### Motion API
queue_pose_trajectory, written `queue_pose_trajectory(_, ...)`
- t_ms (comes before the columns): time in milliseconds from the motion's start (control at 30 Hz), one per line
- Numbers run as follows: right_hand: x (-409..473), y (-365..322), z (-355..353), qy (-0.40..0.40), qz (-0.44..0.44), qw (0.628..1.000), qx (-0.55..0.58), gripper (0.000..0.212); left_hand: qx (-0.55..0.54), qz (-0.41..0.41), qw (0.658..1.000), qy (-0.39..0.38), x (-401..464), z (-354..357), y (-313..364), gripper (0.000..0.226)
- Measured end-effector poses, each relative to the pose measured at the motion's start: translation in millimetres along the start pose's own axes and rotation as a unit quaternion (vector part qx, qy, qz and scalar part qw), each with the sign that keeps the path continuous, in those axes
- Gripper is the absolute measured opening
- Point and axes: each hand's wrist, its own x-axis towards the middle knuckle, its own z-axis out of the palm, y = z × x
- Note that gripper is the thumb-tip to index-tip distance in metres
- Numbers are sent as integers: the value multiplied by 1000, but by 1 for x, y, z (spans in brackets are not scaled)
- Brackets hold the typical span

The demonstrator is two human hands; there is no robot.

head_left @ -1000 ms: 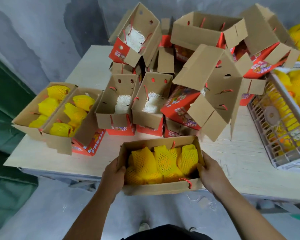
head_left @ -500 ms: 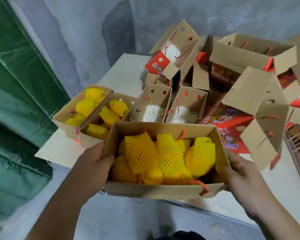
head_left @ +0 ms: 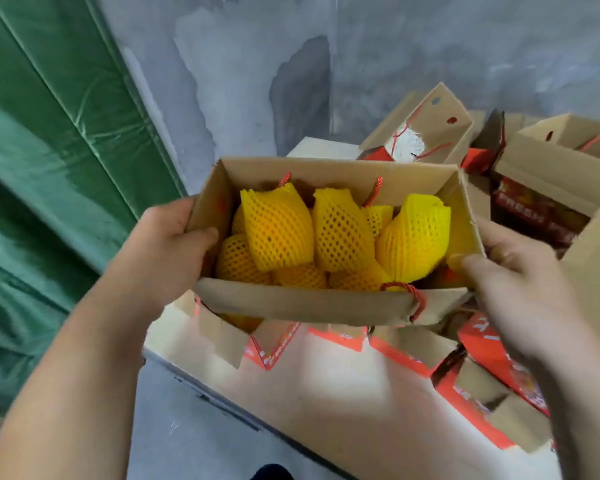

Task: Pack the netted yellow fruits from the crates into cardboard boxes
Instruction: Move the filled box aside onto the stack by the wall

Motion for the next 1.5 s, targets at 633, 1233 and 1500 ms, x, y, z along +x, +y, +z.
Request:
queue_pose_trajectory(633,293,85,232,156,83,983,-54,53,114,90,989,-15,411,40,-130,28)
queue_pose_trajectory(1233,273,171,288,-19,222,916,-333,75,301,-27,946,-114,417,134,-274,34)
queue_pose_trajectory(1500,158,99,168,275,103,942,-161,30,221,195,938,-184,309,171,-155,46)
